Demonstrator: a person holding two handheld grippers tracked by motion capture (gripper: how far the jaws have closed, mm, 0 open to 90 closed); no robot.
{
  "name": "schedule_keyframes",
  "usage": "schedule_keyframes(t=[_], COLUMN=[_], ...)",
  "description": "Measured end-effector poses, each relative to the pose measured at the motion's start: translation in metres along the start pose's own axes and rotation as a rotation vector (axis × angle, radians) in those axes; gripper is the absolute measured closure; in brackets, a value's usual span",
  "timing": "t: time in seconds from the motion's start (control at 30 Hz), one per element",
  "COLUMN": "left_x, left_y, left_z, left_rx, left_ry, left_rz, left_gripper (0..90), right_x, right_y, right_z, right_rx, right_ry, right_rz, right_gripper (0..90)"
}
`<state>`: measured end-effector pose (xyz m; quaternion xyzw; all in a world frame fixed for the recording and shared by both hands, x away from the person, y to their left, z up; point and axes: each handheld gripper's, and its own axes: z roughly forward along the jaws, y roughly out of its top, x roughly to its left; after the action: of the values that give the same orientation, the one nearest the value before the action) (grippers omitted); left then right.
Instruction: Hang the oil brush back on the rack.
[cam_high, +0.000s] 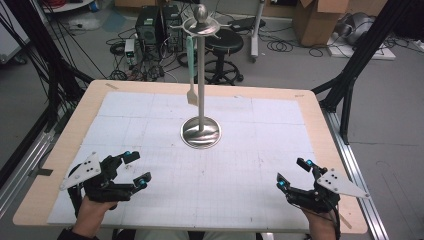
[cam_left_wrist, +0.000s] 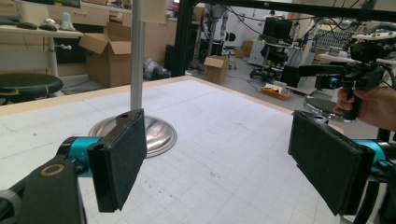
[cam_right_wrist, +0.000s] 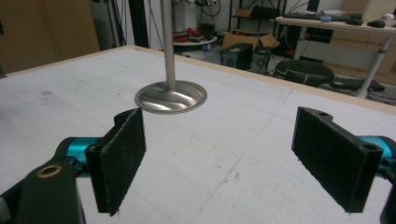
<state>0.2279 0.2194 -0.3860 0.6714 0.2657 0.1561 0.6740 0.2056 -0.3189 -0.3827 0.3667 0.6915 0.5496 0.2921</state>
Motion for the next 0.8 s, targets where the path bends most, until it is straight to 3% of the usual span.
schedule_keyframes(t=[0.3, 0.8], left_x=[0.0004, 0.0004], left_y=[-0.0015, -0.0033], left_z=[-0.0028, -0.0031], left_rx=[0.008, 0.014], left_ry=[0.004, 0.001], left_rz=[-0.002, -0.018], left_gripper=[19.9, 20.1], right_x=[0.0017, 0.0011], right_y=[0.0003, 0.0005], right_z=[0.0002, -0.0002], right_rx=[0.007, 0.008], right_ry=[-0.002, -0.006], right_rz=[-0.022, -0.02], right_gripper=[16.8, 16.8])
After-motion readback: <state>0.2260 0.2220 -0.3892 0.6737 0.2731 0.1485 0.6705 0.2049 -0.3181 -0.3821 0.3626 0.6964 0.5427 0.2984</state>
